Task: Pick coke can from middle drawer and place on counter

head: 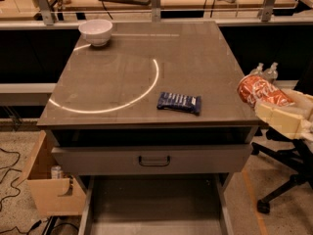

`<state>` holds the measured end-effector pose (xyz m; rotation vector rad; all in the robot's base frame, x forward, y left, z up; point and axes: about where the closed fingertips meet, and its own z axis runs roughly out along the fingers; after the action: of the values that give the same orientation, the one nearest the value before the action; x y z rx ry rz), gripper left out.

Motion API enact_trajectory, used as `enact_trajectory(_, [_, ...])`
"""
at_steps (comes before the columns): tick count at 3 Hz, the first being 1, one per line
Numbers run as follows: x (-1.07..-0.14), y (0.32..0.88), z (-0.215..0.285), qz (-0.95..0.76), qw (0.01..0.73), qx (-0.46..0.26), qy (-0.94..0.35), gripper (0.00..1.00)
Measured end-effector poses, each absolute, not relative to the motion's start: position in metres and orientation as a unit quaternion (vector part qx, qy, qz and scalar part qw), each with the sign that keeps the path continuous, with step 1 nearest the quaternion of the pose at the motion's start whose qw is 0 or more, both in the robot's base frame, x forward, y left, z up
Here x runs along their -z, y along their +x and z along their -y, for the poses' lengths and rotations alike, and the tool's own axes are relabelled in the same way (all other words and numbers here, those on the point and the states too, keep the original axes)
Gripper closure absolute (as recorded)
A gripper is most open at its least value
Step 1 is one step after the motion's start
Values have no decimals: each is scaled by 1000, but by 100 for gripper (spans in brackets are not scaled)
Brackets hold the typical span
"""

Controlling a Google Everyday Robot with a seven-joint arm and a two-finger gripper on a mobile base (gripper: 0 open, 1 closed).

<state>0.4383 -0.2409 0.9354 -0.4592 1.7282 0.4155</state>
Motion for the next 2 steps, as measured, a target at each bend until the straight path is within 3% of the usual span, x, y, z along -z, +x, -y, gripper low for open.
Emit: enact_trajectory(2, [-913, 532, 206, -754, 573, -201, -251, 100])
